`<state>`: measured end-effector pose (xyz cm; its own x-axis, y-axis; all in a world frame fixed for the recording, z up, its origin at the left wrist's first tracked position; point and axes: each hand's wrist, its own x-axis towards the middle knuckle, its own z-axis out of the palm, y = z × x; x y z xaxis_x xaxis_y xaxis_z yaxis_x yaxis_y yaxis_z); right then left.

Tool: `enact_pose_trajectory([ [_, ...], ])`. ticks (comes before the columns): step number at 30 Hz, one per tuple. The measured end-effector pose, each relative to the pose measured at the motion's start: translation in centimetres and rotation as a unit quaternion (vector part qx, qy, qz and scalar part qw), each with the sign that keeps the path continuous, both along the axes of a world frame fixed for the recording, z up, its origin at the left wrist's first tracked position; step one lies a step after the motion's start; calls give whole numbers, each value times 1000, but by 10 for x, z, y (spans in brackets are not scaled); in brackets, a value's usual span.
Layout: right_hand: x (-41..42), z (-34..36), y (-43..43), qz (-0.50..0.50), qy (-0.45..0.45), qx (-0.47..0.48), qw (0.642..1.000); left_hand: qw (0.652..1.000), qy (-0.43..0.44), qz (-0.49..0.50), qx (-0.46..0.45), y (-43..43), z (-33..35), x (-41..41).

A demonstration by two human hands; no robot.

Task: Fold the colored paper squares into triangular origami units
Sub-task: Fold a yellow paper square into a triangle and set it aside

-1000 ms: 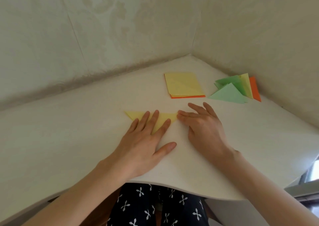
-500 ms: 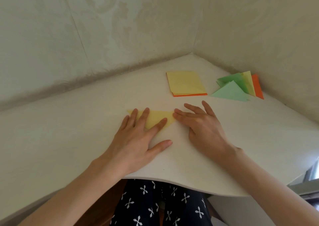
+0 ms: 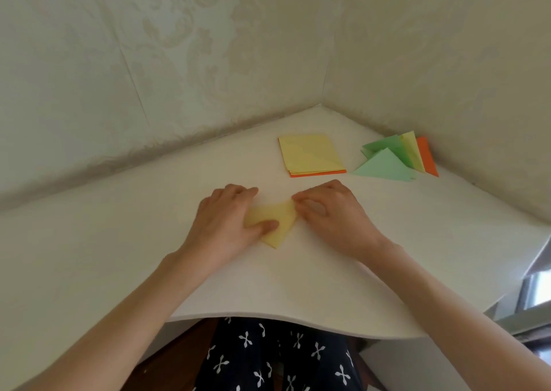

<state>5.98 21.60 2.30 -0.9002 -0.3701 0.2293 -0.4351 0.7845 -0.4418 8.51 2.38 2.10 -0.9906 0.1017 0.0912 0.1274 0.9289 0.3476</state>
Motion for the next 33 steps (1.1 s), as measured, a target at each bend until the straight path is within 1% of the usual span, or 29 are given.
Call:
enact_pose_trajectory([
  [1, -2, 1, -3, 1, -16, 33, 999, 1000, -14, 4, -23, -1, -3, -2],
  [3, -4, 2, -7, 5, -49, 77, 996, 1000, -3, 15, -14, -3, -5, 0],
  [4, -4, 1, -9, 6, -63, 72, 995, 1000, 5, 21, -7, -4, -5, 0],
  [6, -5, -1, -11, 2, -96, 25, 995, 999, -9, 33, 5, -4, -3, 0],
  [9, -5, 0, -13, -4, -134, -95, 986, 998, -47, 38, 17, 1, 5, -3],
  [11, -2, 5, -11, -6, -163, -215, 963, 998, -52, 17, 45, 3, 10, -6],
  [13, 2, 12, -5, -10, -178, -345, 921, 993, -48, -4, 107, 6, 12, -8],
  [15, 4, 19, 4, -51, -181, -475, 859, 978, -47, -17, 202, 14, 16, -10],
  [16, 4, 23, 9, -83, -185, -523, 828, 963, -43, -18, 266, 20, 19, -10],
  [17, 4, 26, 15, -112, -192, -541, 811, 941, -37, -7, 335, 29, 22, -11],
  [18, 6, 28, 22, -132, -201, -532, 812, 914, -35, 16, 404, 39, 24, -11],
  [20, 12, 29, 33, -141, -234, -479, 834, 848, -58, 64, 523, 61, 29, -14],
  [21, 17, 28, 37, -137, -254, -464, 837, 813, -78, 77, 572, 72, 30, -16],
  [22, 20, 26, 40, -135, -266, -469, 831, 781, -97, 82, 611, 82, 31, -17],
  [23, 23, 24, 45, -135, -272, -493, 815, 752, -118, 81, 643, 96, 33, -19],
  [24, 23, 22, 47, -130, -281, -528, 791, 726, -132, 80, 670, 105, 33, -19],
  [25, 23, 21, 49, -121, -297, -568, 758, 706, -143, 71, 690, 112, 32, -19],
  [26, 22, 20, 53, -111, -312, -607, 723, 696, -149, 54, 700, 121, 30, -20],
  [27, 20, 19, 58, -103, -323, -636, 693, 697, -149, 34, 700, 130, 27, -21],
  [28, 18, 19, 62, -99, -326, -652, 677, 710, -139, 19, 690, 137, 23, -22],
  [30, 11, 15, 69, -110, -303, -676, 663, 750, -112, 7, 651, 148, 17, -26],
  [31, 6, 15, 73, -127, -283, -686, 658, 776, -96, -2, 623, 151, 15, -29],
  [32, -1, 15, 78, -152, -254, -685, 666, 805, -82, -21, 587, 152, 12, -33],
  [33, -9, 15, 85, -190, -209, -655, 701, 838, -68, -44, 540, 150, 9, -37],
])
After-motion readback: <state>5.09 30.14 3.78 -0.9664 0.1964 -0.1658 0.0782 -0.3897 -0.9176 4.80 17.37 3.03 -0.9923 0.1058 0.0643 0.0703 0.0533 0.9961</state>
